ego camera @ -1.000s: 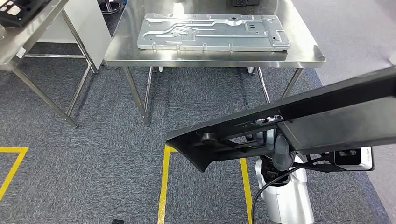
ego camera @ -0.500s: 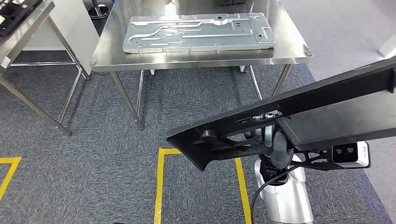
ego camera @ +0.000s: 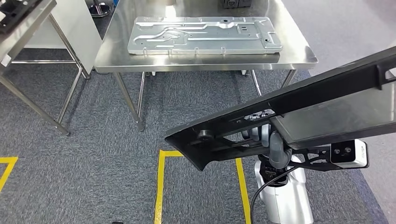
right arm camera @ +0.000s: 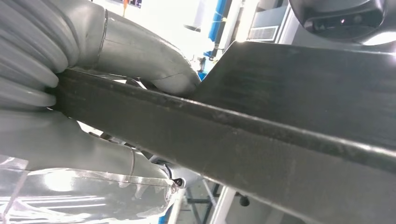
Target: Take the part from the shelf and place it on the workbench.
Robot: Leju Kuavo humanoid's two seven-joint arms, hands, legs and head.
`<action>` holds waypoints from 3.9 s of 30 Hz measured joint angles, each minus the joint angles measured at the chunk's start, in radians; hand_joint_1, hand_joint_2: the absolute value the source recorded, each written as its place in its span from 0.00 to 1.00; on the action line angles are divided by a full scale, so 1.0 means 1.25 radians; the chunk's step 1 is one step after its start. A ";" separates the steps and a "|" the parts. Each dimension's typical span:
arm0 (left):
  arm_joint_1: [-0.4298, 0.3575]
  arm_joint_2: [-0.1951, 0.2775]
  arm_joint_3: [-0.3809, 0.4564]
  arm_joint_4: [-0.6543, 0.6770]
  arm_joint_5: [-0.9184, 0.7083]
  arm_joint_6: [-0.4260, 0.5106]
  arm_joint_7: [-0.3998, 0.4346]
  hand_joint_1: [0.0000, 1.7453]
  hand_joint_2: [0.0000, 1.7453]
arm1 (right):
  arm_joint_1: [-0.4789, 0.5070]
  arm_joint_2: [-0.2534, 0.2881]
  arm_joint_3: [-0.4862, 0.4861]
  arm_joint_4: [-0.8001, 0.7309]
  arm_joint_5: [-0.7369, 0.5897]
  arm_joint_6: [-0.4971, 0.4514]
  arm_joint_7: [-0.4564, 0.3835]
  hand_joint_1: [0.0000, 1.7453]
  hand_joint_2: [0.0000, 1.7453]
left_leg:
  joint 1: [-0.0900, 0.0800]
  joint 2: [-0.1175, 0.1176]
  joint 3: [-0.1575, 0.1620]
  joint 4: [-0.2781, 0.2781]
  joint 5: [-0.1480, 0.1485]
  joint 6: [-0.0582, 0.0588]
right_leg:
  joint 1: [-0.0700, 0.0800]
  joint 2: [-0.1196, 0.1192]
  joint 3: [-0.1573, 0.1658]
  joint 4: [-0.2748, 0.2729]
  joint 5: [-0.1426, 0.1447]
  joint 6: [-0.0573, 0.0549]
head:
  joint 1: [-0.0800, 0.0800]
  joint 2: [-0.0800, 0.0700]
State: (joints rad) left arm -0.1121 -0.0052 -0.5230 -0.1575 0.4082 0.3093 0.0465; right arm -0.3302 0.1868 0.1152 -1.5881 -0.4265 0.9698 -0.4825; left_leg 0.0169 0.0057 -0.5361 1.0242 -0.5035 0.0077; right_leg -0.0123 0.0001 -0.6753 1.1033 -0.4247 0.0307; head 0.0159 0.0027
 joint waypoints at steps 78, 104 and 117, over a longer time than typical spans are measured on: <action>-0.001 0.004 0.000 0.002 0.008 -0.001 0.002 0.00 1.00 | -0.009 -0.007 0.015 -0.026 0.021 0.000 -0.020 1.00 1.00 | -0.015 -0.008 -0.079 0.012 0.066 -0.003 | 0.015 0.008 0.112 -0.068 -0.054 -0.041 | -0.018 0.000; -0.005 0.001 -0.001 0.002 0.010 -0.003 0.003 0.00 1.00 | -0.001 -0.007 0.017 -0.028 0.030 0.000 -0.025 1.00 1.00 | -0.004 -0.009 -0.118 0.202 -0.059 -0.034 | 0.003 0.005 0.085 -0.064 -0.030 -0.051 | -0.021 0.000; -0.005 0.001 0.000 0.002 0.016 -0.003 0.002 0.00 1.00 | -0.004 -0.009 0.017 -0.028 0.041 -0.005 -0.030 1.00 1.00 | -0.006 -0.006 -0.047 -0.023 0.073 0.010 | 0.002 0.005 0.012 0.117 -0.141 -0.010 | -0.017 0.000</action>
State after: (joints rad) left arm -0.1185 -0.0040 -0.5236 -0.1545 0.4279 0.3061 0.0491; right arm -0.3352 0.1760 0.1362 -1.6228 -0.3757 0.9630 -0.5202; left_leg 0.0092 -0.0022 -0.5945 0.9955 -0.4120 0.0205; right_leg -0.0092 0.0058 -0.6599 1.2490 -0.6016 0.0181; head -0.0057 0.0026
